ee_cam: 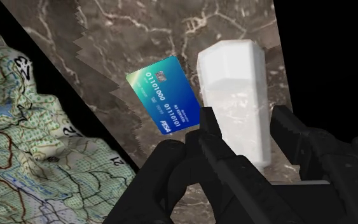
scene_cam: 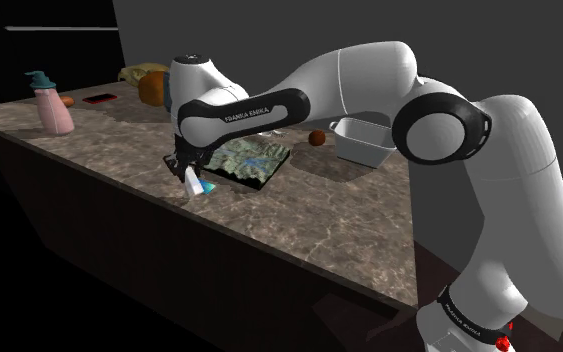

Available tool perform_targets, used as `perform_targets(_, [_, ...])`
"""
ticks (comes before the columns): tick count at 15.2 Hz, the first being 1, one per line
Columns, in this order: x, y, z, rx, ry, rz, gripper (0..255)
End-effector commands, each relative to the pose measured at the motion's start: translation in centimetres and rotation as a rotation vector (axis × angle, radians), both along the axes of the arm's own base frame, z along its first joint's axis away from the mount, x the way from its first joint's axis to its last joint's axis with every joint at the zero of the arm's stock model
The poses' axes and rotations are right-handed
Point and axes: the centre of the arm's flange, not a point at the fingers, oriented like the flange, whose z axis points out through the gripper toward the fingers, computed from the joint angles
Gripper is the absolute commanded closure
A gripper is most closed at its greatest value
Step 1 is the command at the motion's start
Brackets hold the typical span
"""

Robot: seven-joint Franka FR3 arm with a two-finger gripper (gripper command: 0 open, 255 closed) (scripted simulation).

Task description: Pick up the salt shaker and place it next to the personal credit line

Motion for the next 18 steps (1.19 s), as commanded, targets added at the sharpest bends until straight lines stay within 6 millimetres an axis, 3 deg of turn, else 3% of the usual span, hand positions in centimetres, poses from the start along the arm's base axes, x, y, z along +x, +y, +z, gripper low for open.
perform_targets(1, [0.1, -0.1, -0.6, 0.000, 0.000, 0.000, 255])
perform_targets(7, [0.1, -0.1, -0.6, 0.000, 0.000, 0.000, 255])
perform_targets(8, [0.1, -0.1, -0.6, 0.000, 0.000, 0.000, 0])
perform_targets(13, [0.1, -0.1, -0.6, 0.000, 0.000, 0.000, 0])
perform_targets(17, [-1.0, 0.0, 4.3, 0.000, 0.000, 0.000, 0])
perform_targets(18, [-1.0, 0.0, 4.3, 0.000, 0.000, 0.000, 0])
